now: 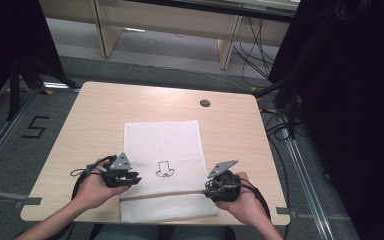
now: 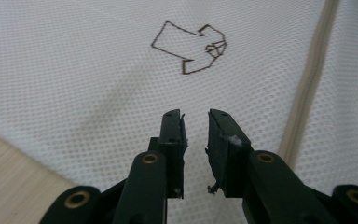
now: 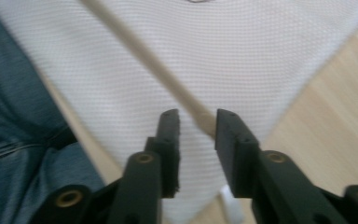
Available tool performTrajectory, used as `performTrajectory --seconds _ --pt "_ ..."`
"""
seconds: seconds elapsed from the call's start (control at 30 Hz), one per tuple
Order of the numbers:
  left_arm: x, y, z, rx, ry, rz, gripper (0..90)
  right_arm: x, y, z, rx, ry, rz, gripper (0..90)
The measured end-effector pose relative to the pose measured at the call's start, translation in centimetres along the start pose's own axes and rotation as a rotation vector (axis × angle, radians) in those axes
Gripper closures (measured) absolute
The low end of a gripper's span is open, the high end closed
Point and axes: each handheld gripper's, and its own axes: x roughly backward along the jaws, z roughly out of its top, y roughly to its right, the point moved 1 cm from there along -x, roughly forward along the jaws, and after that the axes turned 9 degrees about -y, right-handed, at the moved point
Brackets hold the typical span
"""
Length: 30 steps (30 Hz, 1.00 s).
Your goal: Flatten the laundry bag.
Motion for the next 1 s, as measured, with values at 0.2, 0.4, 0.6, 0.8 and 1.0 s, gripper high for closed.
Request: performTrajectory --seconds 0.2,0.4,0.6,0.8,1.0 --pt "-0.9 1.6 0.5 -0.043 -0.024 -0.055 74.8 -1.4 2.2 0.4 -0.039 -0.065 0.005 87.6" --pt "-1.4 3.5 0.9 -0.083 -0.038 -0.109 75.2 -3.0 3.3 1.2 -0.074 -0.097 -0.011 90.0" --pt "-2.5 5.3 1.2 -0.227 -0.12 -0.103 77.0 -4.6 3.6 1.6 -0.06 -0.136 -0.01 90.0" --pt "-3.2 5.0 0.9 -0.222 -0.143 -0.101 81.3 -5.0 3.6 1.5 -0.064 -0.146 0.001 90.0" --pt "-3.2 4.7 0.8 -0.207 -0.141 -0.052 82.1 -5.5 3.1 1.5 -0.067 -0.158 0.02 90.0"
